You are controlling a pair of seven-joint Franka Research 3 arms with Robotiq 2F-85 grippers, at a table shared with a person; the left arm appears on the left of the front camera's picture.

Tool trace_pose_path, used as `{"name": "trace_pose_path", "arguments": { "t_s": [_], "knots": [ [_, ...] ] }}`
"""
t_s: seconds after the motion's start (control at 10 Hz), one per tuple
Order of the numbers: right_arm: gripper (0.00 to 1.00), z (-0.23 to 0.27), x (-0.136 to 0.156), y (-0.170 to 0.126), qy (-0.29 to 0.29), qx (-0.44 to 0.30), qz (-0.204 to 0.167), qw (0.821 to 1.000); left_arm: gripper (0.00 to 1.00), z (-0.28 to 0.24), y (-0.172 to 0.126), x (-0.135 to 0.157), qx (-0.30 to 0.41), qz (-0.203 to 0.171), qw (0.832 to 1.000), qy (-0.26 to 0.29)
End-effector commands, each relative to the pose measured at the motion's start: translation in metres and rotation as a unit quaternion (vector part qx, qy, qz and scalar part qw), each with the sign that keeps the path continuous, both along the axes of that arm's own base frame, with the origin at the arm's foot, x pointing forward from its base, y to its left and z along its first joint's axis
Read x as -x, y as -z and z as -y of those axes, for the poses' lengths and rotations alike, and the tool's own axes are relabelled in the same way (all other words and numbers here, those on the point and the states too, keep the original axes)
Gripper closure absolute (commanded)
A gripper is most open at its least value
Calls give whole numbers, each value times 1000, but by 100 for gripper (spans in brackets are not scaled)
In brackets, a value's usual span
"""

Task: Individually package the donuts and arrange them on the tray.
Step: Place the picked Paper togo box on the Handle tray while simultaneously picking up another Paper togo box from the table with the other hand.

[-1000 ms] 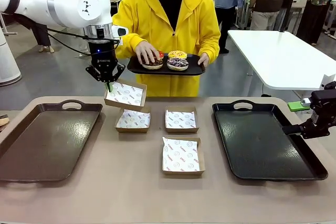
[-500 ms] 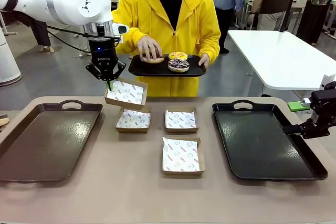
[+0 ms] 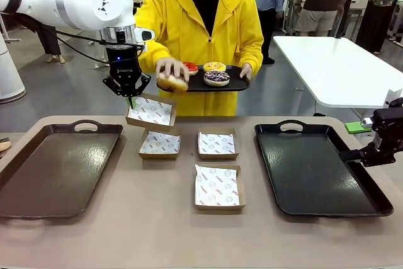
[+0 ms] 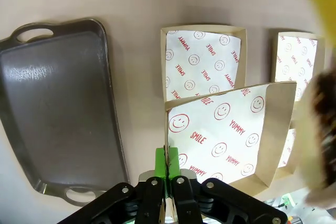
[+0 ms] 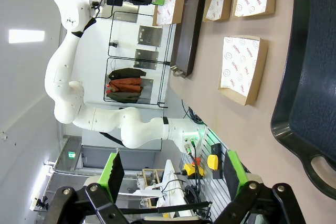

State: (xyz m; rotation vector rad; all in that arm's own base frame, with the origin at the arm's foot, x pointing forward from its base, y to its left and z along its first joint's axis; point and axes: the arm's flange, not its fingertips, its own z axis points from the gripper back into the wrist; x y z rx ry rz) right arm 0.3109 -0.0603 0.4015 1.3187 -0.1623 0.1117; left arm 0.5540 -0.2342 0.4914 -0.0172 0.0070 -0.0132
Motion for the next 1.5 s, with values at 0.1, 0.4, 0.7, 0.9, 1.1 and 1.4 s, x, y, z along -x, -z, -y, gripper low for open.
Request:
{"name": "trace_pose_path", "arguments": {
  "t_s": [0.1,0.4,0.7,0.9,1.1,1.4],
  "knots": [
    [0,0,0,0,0,-2,0,1000,100,-1,-1,4,-2,-1,1000,-10],
    [0,0,0,0,0,-2,0,1000,100,-1,-1,4,-2,-1,1000,-10],
    [0,0,0,0,0,-2,0,1000,100,-1,-1,4,-2,-1,1000,-10],
    [0,0,0,0,0,-2,0,1000,100,-1,-1,4,-2,-1,1000,-10],
    [0,0,0,0,0,-2,0,1000,100,-1,-1,4,-2,-1,1000,-10],
    [0,0,0,0,0,-2,0,1000,100,-1,-1,4,-2,-1,1000,-10]
  ]
}}
